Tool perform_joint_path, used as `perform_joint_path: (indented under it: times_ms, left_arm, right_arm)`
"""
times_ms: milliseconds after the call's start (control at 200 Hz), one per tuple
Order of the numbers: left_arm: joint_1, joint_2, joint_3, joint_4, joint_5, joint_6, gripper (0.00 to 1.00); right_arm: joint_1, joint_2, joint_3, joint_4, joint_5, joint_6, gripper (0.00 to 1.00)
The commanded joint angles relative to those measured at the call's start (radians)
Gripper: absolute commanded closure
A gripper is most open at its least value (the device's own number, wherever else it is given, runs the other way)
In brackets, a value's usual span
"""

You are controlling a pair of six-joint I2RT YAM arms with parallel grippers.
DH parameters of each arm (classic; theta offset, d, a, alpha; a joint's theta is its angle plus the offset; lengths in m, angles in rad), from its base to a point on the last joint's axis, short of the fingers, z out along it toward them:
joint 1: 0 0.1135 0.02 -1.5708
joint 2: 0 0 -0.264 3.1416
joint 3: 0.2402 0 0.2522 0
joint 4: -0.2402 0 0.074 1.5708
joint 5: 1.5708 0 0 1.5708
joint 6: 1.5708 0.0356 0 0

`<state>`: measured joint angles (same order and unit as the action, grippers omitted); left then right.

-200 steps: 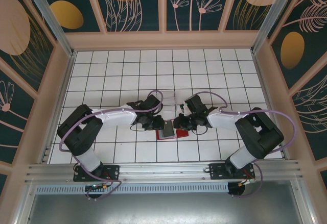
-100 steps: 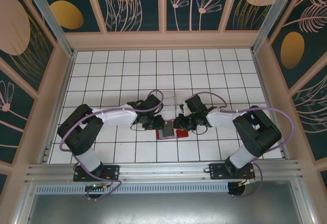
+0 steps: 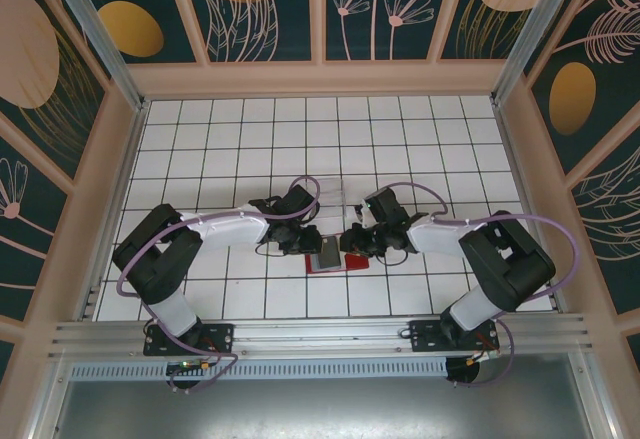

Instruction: Take the credit cards out of the card holder

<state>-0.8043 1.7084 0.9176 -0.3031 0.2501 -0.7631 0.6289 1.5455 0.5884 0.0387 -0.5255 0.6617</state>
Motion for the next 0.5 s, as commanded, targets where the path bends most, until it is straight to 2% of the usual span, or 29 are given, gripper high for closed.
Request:
perform_joint_path:
  times_ms: [0, 495]
  left_arm:
    - [0.000, 0.049, -0.025, -0.079, -0.069, 0.014, 0.75]
    - [0.001, 0.039, -0.029, -0.083, -0.073, 0.014, 0.76]
  right_arm:
    - [-0.006, 0.014, -0.023, 0.053, -0.030, 0.025, 0.77]
    - [-0.002, 0.058, 0.007, 0.001, -0.006, -0.005, 0.76]
